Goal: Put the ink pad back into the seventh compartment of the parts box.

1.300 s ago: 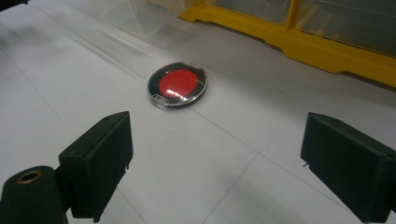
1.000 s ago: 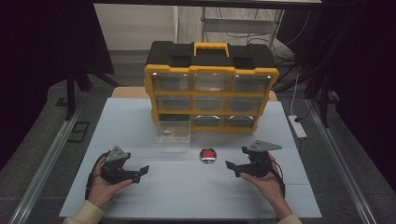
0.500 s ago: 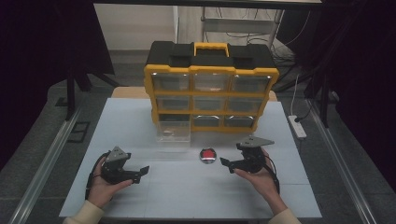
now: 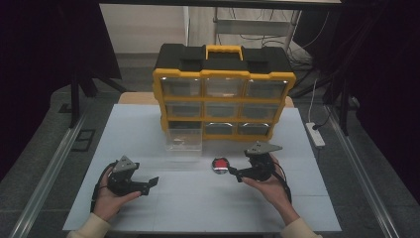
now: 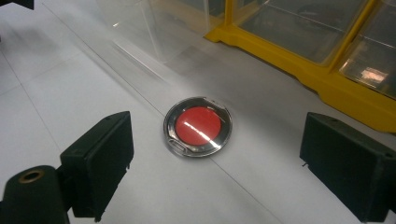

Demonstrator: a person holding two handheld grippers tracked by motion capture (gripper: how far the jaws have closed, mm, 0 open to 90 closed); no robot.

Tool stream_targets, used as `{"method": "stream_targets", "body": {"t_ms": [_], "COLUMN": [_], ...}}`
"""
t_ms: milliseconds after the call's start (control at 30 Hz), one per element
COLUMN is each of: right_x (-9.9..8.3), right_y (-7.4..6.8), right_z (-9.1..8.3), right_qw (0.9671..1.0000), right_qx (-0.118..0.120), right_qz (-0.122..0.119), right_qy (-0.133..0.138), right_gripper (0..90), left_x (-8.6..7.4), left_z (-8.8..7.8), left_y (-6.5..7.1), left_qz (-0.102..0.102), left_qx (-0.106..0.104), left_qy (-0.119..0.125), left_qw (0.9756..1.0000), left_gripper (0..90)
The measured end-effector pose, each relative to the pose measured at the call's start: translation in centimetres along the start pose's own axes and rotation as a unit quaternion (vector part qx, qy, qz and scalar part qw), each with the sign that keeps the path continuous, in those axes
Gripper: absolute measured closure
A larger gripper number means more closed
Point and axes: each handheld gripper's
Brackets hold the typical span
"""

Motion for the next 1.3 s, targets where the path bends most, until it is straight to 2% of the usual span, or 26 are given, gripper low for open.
{"method": "stream_targets", "body": {"t_ms": [233, 700, 1000, 1300], "right_x": [0.3, 1.1, 1.5, 1.9], "right_y": [-0.2, -0.6, -1.4, -2.0], "right_z": [0.6, 1.6, 3.0, 4.4], "right_qw": [1.0, 0.9998, 0.9992, 0.9977], "right_qx": [0.007, 0.004, 0.01, 0.007], "right_qz": [-0.002, -0.012, -0.026, -0.037], "right_qy": [-0.003, -0.012, -0.028, -0.056], "right_gripper": [9.7, 9.7, 9.7, 9.5], "left_x": [0.0, 0.0, 0.1, 0.0], "left_z": [0.0, 0.0, 0.0, 0.0], "left_y": [0.0, 0.0, 0.1, 0.1], "left_qz": [-0.001, 0.0, 0.0, 0.001], "left_qx": [0.0, -0.001, 0.0, 0.0], "left_qy": [0.0, 0.0, -0.004, -0.004], "left_qw": [1.0, 1.0, 1.0, 1.0], "left_gripper": [6.8, 6.7, 6.8, 6.8]}}
Point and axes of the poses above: each handheld gripper's, and its own axes: z roughly forward along the jaws, x roughly out of its top, y roughly to its right, and after that the axes turned 15 degrees about -x, right-handed
